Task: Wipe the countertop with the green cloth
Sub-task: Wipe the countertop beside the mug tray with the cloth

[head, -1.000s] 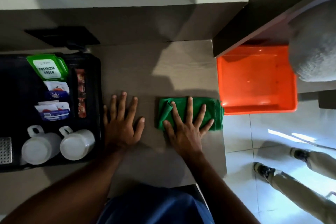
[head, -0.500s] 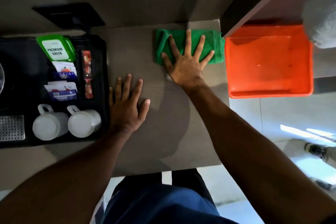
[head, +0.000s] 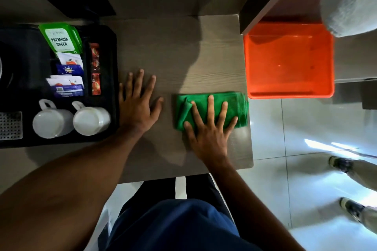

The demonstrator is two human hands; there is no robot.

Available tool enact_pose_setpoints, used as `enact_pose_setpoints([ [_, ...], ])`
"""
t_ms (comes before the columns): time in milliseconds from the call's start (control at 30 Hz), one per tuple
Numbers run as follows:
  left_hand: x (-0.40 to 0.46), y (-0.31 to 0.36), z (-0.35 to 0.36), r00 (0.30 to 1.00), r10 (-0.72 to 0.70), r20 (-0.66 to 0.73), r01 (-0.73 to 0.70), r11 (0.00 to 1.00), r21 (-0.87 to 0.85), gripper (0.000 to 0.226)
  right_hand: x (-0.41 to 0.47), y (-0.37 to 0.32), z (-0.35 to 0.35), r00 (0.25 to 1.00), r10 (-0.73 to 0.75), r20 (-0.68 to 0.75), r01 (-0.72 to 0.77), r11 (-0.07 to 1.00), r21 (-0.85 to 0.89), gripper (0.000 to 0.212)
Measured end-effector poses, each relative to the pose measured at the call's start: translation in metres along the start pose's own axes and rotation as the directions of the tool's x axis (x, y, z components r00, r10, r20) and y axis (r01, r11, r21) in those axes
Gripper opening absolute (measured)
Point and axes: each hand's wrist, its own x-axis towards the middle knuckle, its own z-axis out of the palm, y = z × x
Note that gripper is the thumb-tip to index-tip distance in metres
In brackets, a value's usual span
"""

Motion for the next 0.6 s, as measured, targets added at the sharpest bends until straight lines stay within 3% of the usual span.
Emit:
enact_pose_setpoints([
  [300, 0.000, 0.002, -0.001, 1.000, -0.005, 0.021, 0.005, 1.000, -0.014, 0.071, -0.077, 0.017, 0.010, 0.985, 0.077, 0.152, -0.079, 0.997, 0.008, 0.065],
  [500, 0.000, 0.002, 0.001, 1.000, 0.014, 0.008, -0.014, 1.000, 0.001, 0.070, -0.054, 0.007, 0.008, 0.977, 0.116, 0.177, -0.119, 0.993, 0.011, 0.066],
  [600, -0.001, 0.001, 0.000, 1.000, 0.010, 0.013, -0.010, 1.000, 0.019, 0.071, -0.011, -0.004, -0.001, 0.988, 0.105, 0.112, -0.108, 0.994, 0.019, 0.066],
])
